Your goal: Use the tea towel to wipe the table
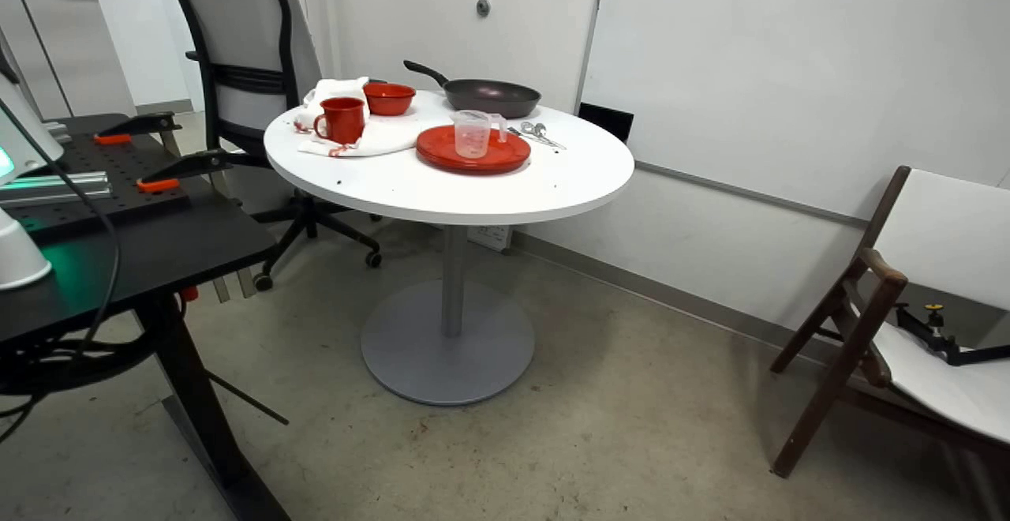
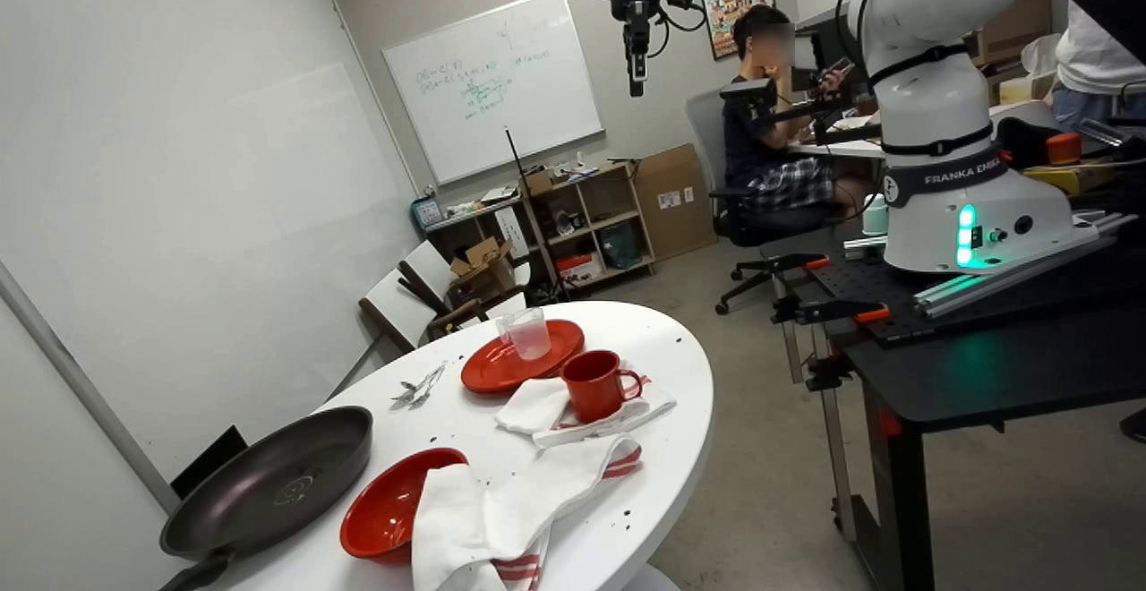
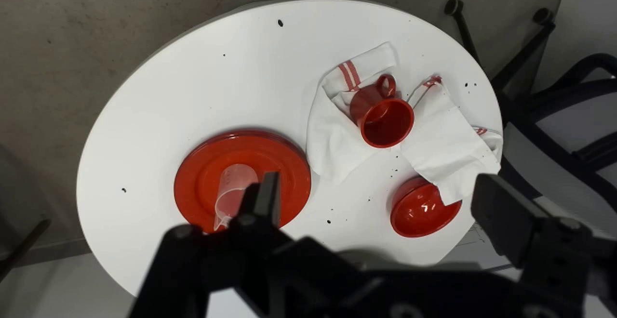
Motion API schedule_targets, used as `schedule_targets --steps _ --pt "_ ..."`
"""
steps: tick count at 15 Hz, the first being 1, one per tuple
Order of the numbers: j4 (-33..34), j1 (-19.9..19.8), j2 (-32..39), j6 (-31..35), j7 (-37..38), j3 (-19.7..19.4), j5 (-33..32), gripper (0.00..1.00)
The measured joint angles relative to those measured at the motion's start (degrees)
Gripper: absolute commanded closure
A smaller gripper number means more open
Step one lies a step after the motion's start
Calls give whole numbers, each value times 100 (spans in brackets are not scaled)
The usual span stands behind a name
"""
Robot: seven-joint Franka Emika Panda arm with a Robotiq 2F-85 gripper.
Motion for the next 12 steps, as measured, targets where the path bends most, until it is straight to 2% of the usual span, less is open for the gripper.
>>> schedule_targets --steps 9,12 --pt "-21 11 11 -6 -21 4 41 0" --pt "-146 139 104 5 -187 26 100 0"
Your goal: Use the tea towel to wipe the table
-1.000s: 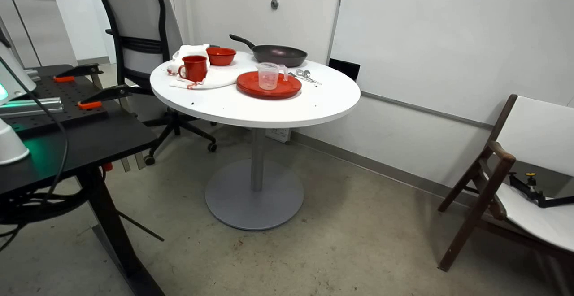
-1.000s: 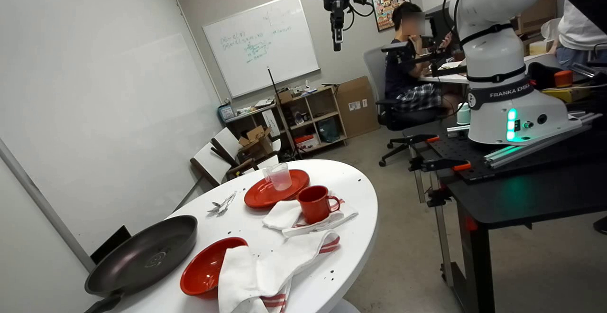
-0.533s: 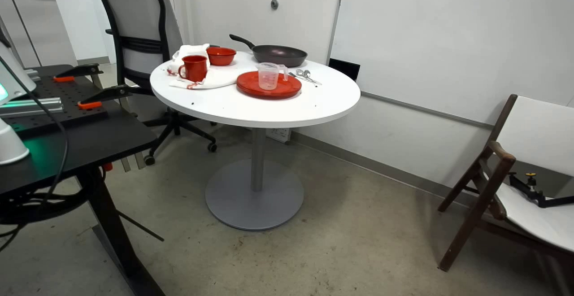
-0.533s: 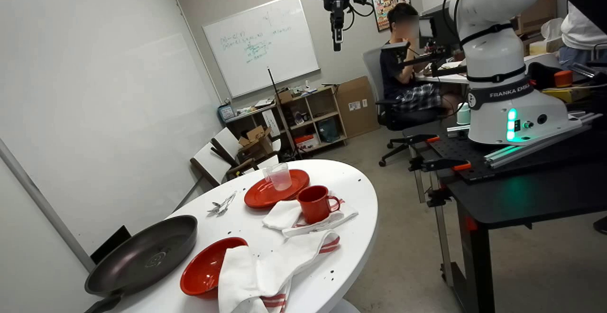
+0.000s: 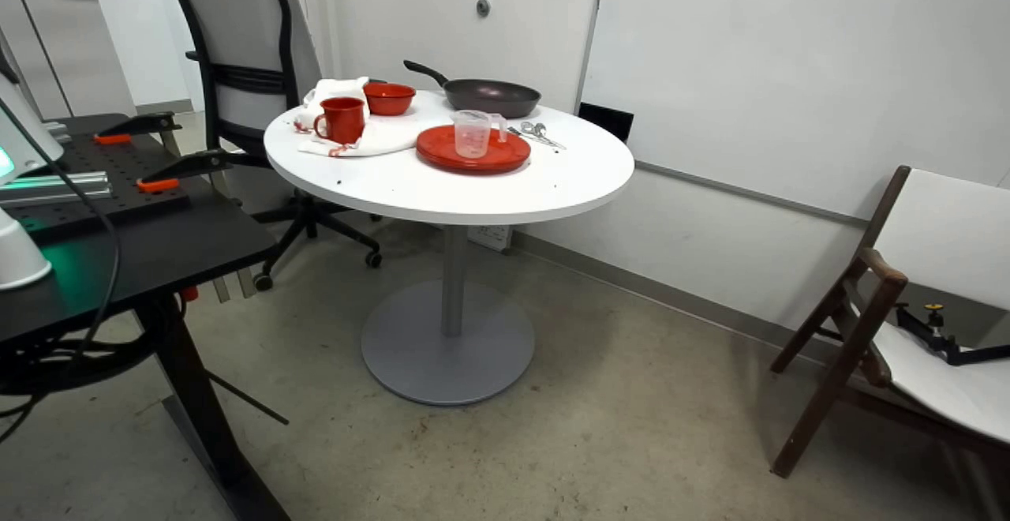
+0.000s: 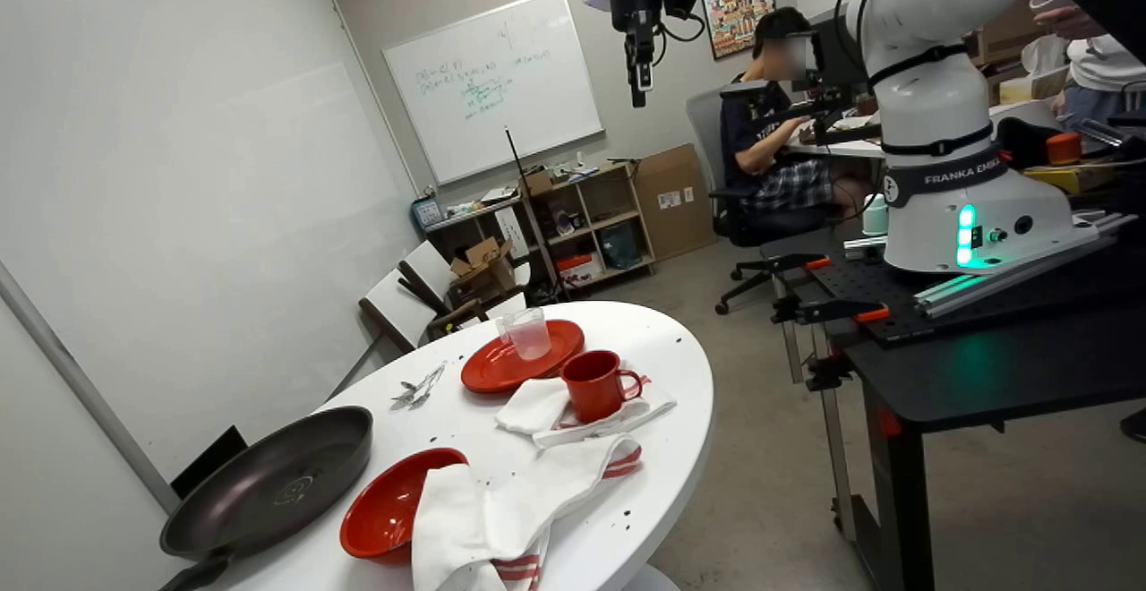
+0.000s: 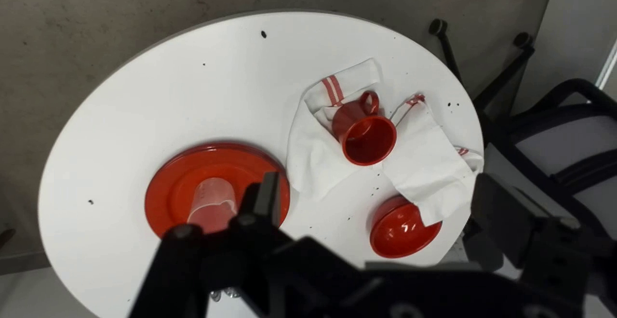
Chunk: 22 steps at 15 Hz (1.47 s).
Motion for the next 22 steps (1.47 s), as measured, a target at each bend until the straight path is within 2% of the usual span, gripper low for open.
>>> schedule_targets --steps 6,14,19,22 --pt "-84 621 199 357 -263 337 386 0" --pt "-10 1488 739 1682 -936 814 618 0" --pt "8 1986 1029 2351 -1657 850 1051 0" --pt "-2 2128 1348 2599 -2050 820 1365 0"
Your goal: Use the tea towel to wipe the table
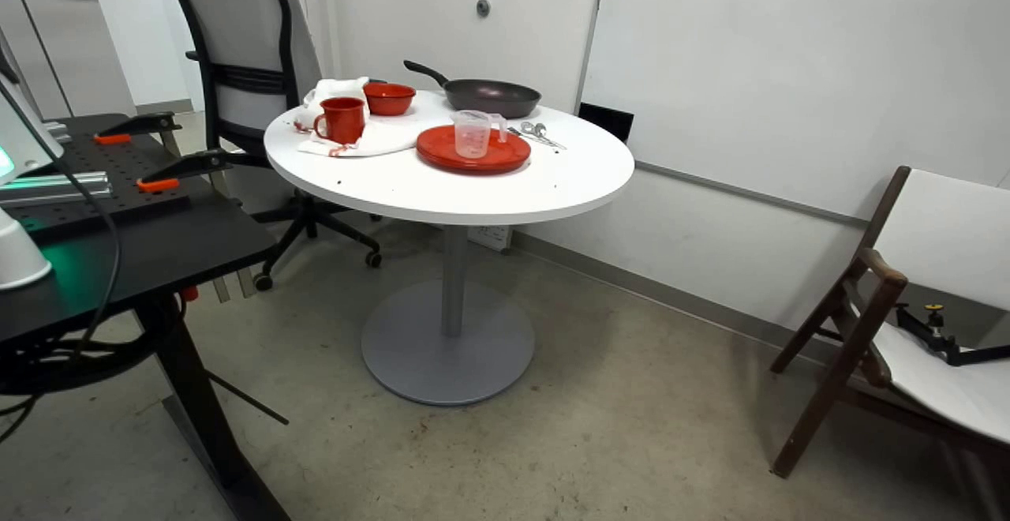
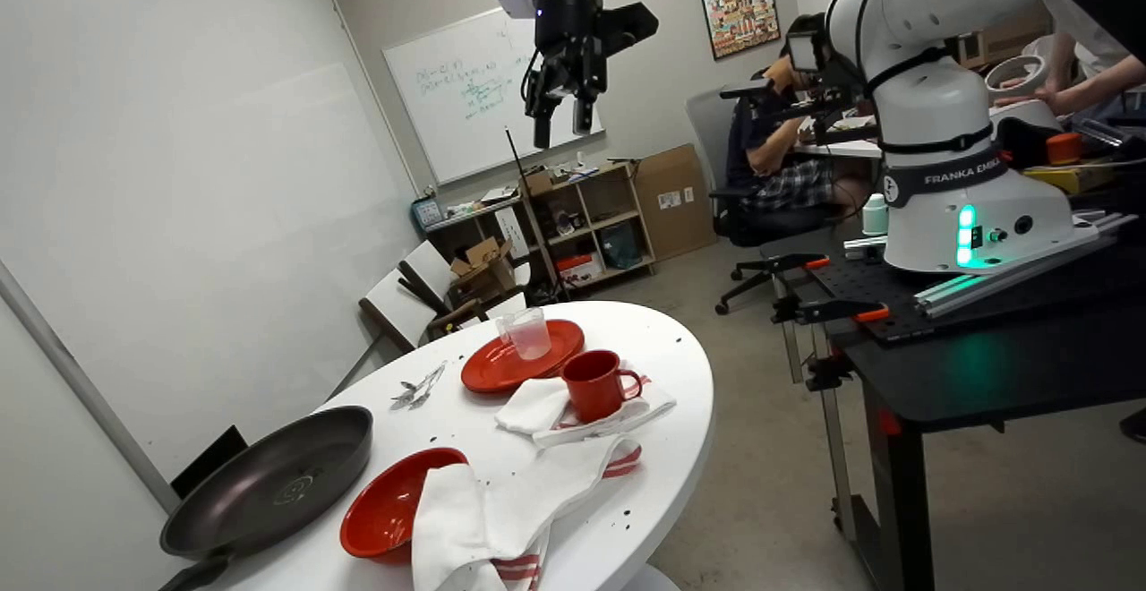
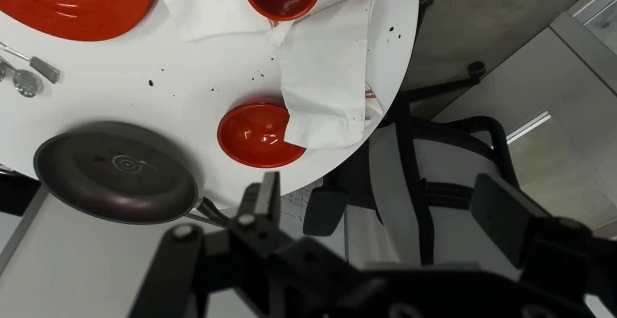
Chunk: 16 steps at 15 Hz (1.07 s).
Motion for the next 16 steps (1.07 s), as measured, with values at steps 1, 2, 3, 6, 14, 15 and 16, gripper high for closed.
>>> schedule_targets --steps 1,2,3,6,14,15,16 --pt "-6 12 160 100 -145 -17 100 0" --pt "-7 13 335 205 -301 -31 189 0" --pt "-6 13 516 322 -460 -43 272 0" --pt "28 8 1059 688 -911 -51 518 0" --pt "357 -207 1942 870 -1840 316 1155 0" --pt "355 -243 1932 869 -1840 338 1155 0" --pt "355 -262 1930 868 -1840 342 1155 0"
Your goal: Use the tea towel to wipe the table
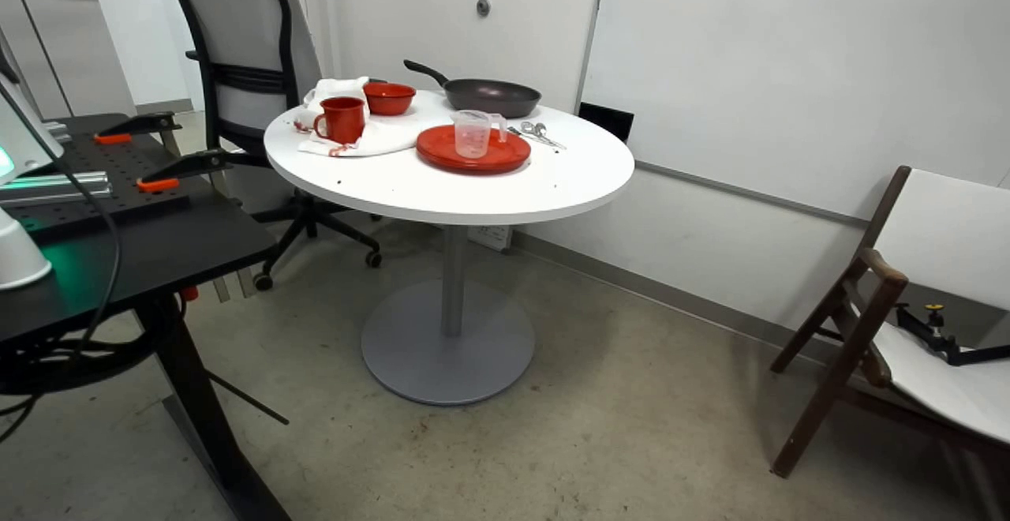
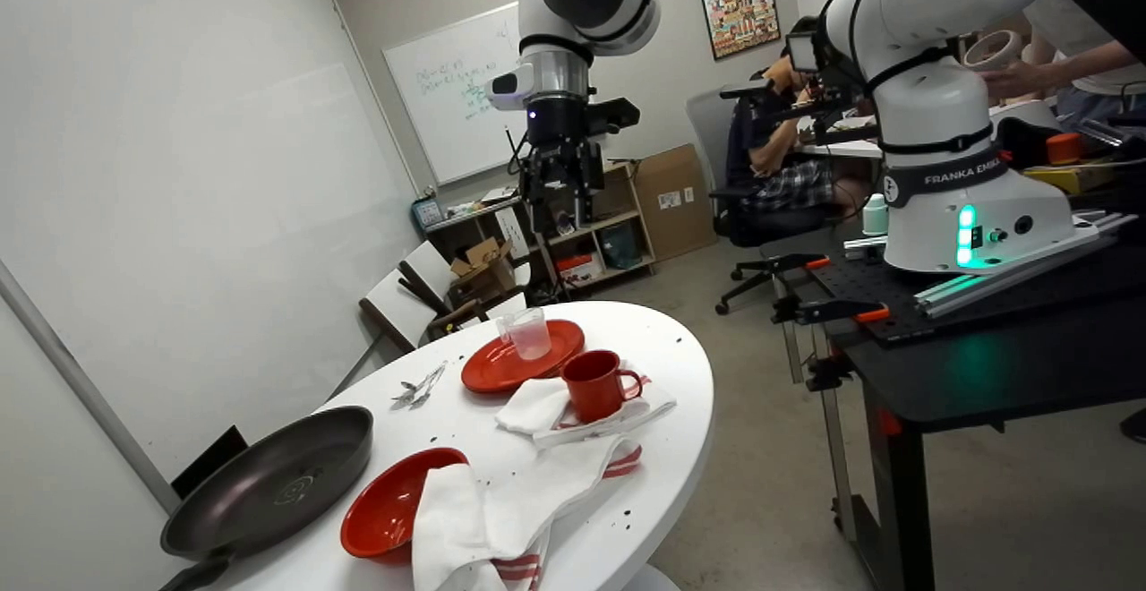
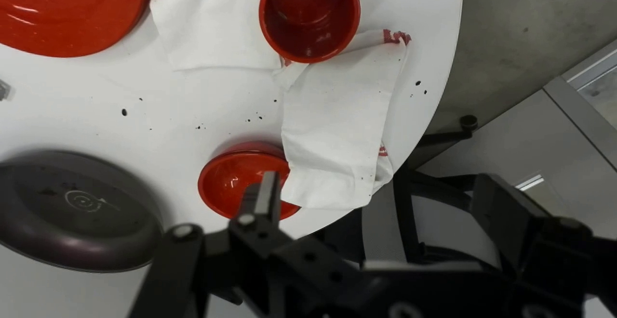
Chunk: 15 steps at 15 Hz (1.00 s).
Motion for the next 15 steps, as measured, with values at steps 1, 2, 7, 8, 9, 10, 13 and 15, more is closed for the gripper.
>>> schedule_targets --steps 1,2,7,8,9,10,13,15 --pt "-2 -48 0 -2 0 45 0 0" --pt "-8 -140 0 0 30 104 0 0" --pt "-67 -524 -11 2 38 173 189 0" --pt "-62 -515 -11 2 21 214 321 0" --pt "-50 -487 -11 2 -7 281 472 0" --pt "-33 -442 -7 2 -45 365 611 0" --pt "36 -278 66 2 -163 650 974 0" --pt "79 -231 194 3 -209 822 1053 0"
